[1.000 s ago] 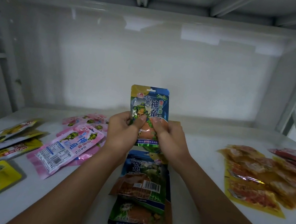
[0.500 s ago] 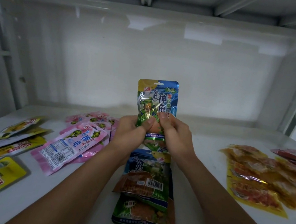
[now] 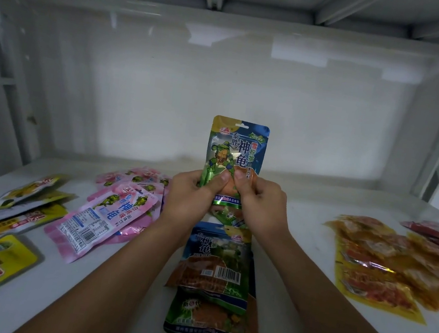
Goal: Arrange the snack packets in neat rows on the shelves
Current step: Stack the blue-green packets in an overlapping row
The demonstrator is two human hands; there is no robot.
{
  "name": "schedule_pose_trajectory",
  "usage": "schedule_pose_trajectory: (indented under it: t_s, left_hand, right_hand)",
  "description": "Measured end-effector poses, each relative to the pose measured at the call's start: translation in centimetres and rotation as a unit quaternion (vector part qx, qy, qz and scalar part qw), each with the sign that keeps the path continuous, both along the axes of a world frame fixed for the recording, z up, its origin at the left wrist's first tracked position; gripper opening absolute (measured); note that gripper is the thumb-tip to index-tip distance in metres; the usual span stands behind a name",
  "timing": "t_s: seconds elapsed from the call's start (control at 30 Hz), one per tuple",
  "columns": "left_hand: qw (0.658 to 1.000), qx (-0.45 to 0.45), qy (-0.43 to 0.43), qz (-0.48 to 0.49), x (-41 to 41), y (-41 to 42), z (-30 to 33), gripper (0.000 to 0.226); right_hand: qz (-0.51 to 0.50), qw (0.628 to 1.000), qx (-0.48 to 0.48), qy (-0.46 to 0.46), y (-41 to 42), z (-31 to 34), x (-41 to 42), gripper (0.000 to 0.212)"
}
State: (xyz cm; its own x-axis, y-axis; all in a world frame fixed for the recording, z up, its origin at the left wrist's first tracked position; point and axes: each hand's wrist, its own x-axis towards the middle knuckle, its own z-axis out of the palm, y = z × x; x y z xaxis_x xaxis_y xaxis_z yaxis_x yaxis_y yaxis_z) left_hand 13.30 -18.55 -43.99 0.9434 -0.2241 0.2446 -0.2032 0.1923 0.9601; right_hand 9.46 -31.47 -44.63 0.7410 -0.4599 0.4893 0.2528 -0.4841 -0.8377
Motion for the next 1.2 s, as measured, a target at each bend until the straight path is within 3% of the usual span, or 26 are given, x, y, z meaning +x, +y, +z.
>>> schedule_pose_trajectory:
  t_s: [0.1, 0.2, 0.27, 0.33, 0.53, 0.63, 0.7, 0.8, 0.97, 1.1, 1.2]
  left_hand:
    - [0.998, 0.037, -0.025, 0.054, 0.2, 0.0, 0.1, 0.024]
    - [0.978, 0.103, -0.109, 0.148, 0.4, 0.3, -0.1, 0.048]
    - [0.954, 0.149, -0.181, 0.186, 0.3, 0.3, -0.1, 0.052]
    - [0.936, 0.187, -0.224, 0.197, 0.0, 0.2, 0.0, 0.053]
    - [0.925, 0.21, -0.258, 0.183, -0.4, 0.0, 0.2, 0.065]
    - [0.938, 0.185, -0.26, 0.135, -0.8, -0.3, 0.1, 0.038]
    - [0.951, 0.178, -0.24, 0.078, -1.1, -0.5, 0.0, 0.025]
    - [0.977, 0.137, -0.16, 0.018, -1.3, -0.6, 0.2, 0.026]
    - [0.985, 0.095, -0.138, 0.026, -1.2, -0.5, 0.1, 0.015]
    - [0.986, 0.085, -0.134, 0.049, -0.6, -0.6, 0.0, 0.022]
    - [0.99, 0.067, -0.112, 0.048, -0.6, -0.4, 0.1, 0.022]
  right_hand:
    - [-0.018, 1.0, 0.024, -0.006, 0.0, -0.2, 0.2, 0.043]
    - [-0.025, 0.999, 0.03, -0.003, 0.3, -0.1, 0.2, 0.061]
    - [-0.03, 1.0, 0.007, 0.003, 0.4, -0.2, 0.2, 0.064]
    - [-0.04, 0.999, -0.025, 0.001, 0.4, -0.2, 0.0, 0.058]
    - [-0.041, 0.996, -0.079, -0.011, 0.5, 0.1, -0.4, 0.057]
    - [-0.007, 0.997, -0.072, -0.003, 0.6, 0.0, -0.3, 0.042]
    - [0.016, 0.998, -0.069, 0.001, 0.9, 0.0, -0.3, 0.049]
    - [0.032, 0.999, -0.022, 0.006, 1.0, -0.2, 0.0, 0.07]
    - [0.053, 0.998, -0.039, -0.011, 0.3, -0.8, 0.7, 0.028]
    - [0.049, 0.999, -0.005, -0.019, 0.0, -0.7, 0.7, 0.018]
    - [0.033, 0.998, 0.05, -0.011, 0.1, -0.8, 1.0, 0.024]
